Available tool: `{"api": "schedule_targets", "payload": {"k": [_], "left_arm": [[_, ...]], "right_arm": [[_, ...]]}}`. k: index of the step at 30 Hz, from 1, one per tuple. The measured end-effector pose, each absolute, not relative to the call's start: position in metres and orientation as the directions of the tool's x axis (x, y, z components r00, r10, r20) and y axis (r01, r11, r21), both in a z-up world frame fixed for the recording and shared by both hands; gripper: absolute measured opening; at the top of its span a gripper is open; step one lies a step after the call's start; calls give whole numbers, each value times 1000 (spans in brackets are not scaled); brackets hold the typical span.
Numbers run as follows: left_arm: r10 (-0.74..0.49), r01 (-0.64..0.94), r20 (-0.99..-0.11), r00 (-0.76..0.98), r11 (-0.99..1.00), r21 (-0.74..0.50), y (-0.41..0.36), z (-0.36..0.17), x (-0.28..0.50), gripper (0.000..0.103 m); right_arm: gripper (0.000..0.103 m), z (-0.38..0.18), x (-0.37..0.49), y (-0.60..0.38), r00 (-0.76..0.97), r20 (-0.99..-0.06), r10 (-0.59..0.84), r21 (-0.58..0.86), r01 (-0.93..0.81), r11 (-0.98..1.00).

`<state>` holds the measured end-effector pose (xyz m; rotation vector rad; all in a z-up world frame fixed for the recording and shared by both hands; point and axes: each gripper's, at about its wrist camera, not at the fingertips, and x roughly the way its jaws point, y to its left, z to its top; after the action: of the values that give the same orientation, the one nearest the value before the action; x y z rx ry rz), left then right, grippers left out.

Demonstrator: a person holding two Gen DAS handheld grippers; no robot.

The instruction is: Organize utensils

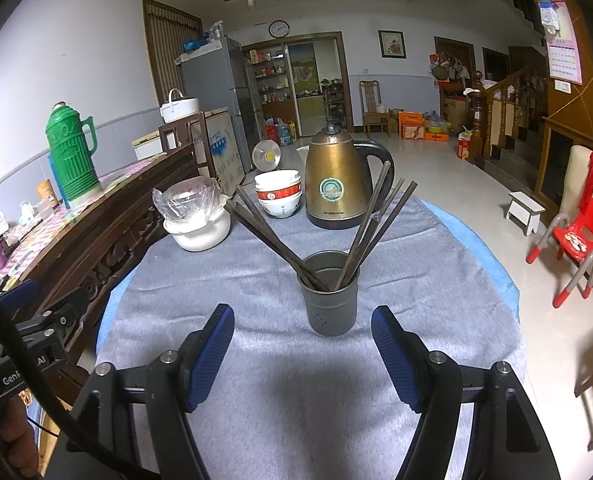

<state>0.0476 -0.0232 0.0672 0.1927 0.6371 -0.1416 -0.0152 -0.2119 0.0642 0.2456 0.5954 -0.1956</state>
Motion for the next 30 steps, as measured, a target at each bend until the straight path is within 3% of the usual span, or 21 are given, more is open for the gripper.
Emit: {"api": "schedule_targets", "payload": {"k": [30], "left_arm": [[-84, 195, -608, 790, 974, 119, -21, 63, 55, 88]], "right_arm": [[74, 60, -2, -209, 811, -575, -110, 161, 243, 956]]}}
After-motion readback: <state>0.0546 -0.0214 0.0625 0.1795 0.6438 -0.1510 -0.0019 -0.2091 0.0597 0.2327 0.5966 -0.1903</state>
